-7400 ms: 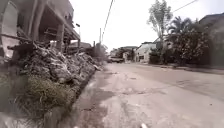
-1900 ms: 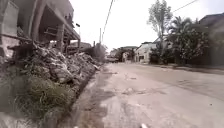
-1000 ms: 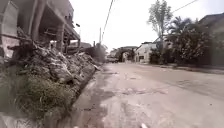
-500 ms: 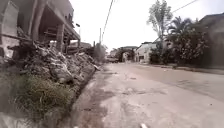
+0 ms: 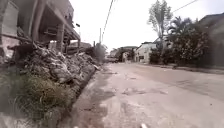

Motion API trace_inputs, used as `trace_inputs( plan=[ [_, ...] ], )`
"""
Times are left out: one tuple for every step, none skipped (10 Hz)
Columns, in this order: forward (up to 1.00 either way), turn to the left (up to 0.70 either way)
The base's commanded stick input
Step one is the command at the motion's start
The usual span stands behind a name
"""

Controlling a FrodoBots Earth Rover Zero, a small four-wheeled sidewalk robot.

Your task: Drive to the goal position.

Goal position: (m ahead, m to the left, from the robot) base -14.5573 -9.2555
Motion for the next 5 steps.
trace_inputs(
  plan=[
    [0.04,0.0],
    [0.05,0.0],
    [0.04,0.0],
    [0.04,0.0],
    [0.04,0.0]
  ],
)
